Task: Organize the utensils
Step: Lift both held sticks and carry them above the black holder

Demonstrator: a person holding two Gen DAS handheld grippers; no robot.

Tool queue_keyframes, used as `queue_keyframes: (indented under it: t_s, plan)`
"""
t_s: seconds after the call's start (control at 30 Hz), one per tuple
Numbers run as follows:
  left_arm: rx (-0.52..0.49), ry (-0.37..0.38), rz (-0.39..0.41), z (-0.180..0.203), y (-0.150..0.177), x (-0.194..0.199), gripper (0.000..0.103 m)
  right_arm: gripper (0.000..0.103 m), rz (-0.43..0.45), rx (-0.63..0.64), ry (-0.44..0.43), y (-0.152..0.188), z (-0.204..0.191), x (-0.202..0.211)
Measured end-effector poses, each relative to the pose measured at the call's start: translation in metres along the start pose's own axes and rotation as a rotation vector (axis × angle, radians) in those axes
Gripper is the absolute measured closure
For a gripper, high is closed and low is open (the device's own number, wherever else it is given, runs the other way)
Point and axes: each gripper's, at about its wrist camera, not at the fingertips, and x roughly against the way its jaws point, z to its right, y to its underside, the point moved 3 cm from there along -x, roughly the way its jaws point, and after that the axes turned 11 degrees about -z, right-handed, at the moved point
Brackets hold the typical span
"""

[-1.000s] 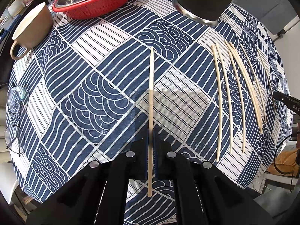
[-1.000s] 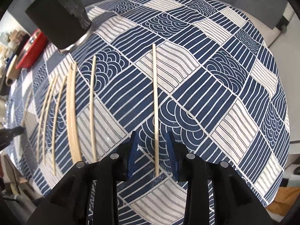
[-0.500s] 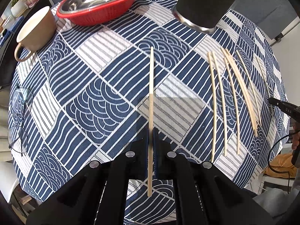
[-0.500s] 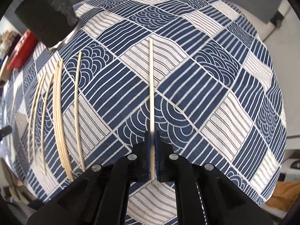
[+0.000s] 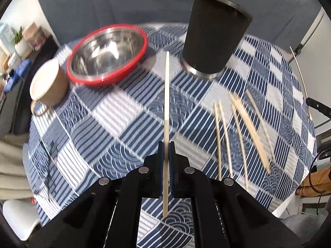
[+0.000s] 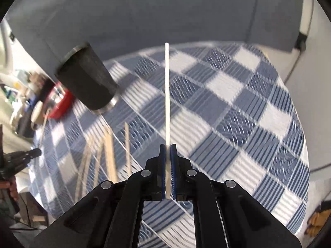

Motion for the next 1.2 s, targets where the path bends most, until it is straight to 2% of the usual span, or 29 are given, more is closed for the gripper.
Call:
queue_keyframes:
  t_s: [0.47,0.6,0.77,0.97,1.2]
  plan:
    - [-0.038,0.022,0.26,0.011,-0.087,0.096,0.098,0.099,0.227,0.156,-0.13,-0.094,-0.078,0.063]
    - [-0.052,-0.006,0.307,0.014,-0.113,0.109,0.098,0.099,0.278,0.199,-0.142,-0.12,-0.1,0.071]
    - [-0.035,0.035,0.358,0.017,-0.145,0.121,0.098,0.098,0.318,0.217,-0.208,-0.149,-0.121,0.069]
    - [-0.023,0.162,0.434,0.021,-0.175,0.12,0.098,0.098,0.333,0.199,-0.32,-0.171,-0.136,0.052]
    - [0.017,0.319,0.553,0.022,-0.194,0.103,0.098,0.098,0.375,0.188,-0.383,-0.18,-0.151,0.022]
